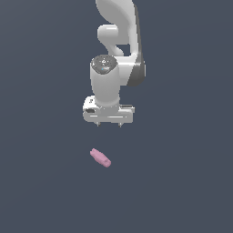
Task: Pick up the object and move it to a goal position.
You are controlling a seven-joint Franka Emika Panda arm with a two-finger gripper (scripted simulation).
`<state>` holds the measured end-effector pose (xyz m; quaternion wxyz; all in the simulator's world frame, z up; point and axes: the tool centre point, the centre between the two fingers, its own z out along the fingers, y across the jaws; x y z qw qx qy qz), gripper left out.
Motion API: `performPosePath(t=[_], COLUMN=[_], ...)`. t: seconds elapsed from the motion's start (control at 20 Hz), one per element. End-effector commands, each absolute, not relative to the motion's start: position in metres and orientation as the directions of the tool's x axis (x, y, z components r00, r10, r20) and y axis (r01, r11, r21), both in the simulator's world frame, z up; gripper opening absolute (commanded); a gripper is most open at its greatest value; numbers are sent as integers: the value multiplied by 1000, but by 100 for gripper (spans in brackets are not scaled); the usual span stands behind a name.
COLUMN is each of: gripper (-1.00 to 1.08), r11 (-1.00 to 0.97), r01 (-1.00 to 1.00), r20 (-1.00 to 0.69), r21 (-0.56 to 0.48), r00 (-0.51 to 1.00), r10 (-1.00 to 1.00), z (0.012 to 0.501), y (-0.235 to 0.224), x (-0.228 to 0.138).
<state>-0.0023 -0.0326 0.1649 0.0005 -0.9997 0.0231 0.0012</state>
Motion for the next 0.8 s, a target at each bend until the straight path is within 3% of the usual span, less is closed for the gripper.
performPosePath(t=[0.0,0.75], gripper=[100,100], r11=[-999,-1000], r01=[-46,-5], r20=[-2,-8], r21=[-1,22], r00=[999,1000], r10=[-46,-5], z=[165,172], y=[-33,-29], x=[-2,-3])
